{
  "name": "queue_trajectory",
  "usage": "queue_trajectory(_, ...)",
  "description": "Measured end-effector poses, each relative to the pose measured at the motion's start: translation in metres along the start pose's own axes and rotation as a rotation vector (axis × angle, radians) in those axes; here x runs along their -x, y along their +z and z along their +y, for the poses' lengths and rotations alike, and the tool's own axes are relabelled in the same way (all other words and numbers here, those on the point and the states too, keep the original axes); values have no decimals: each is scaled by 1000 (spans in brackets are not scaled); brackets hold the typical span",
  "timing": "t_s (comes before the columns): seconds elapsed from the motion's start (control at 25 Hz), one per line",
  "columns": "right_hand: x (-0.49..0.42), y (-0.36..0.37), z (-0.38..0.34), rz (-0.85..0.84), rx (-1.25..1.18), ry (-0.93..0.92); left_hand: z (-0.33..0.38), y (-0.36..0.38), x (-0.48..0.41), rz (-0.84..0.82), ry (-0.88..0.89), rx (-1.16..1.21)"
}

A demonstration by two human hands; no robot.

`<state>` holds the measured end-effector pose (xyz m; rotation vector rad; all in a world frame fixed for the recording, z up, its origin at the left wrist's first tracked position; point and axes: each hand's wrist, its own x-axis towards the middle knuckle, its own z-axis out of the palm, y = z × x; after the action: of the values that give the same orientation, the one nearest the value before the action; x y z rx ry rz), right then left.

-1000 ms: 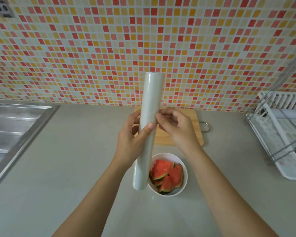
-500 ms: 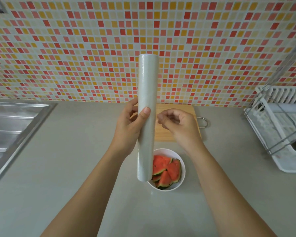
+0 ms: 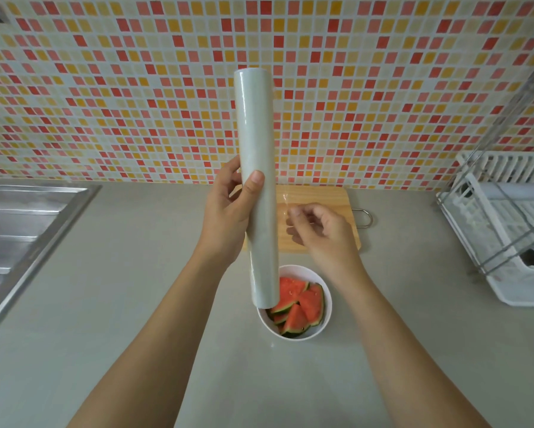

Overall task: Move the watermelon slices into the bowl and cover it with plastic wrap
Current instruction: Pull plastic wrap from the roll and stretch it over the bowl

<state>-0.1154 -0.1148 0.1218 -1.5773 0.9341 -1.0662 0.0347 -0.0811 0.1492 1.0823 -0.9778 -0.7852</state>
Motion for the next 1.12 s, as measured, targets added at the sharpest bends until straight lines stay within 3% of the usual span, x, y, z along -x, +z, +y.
queue_trajectory(0.6,24,-8,20,-42,126,-6,10,12,-11,30,14,-9)
queue_trajectory(1.12,38,-23,39,-75,85,192,4,20,-15,91,-102,49)
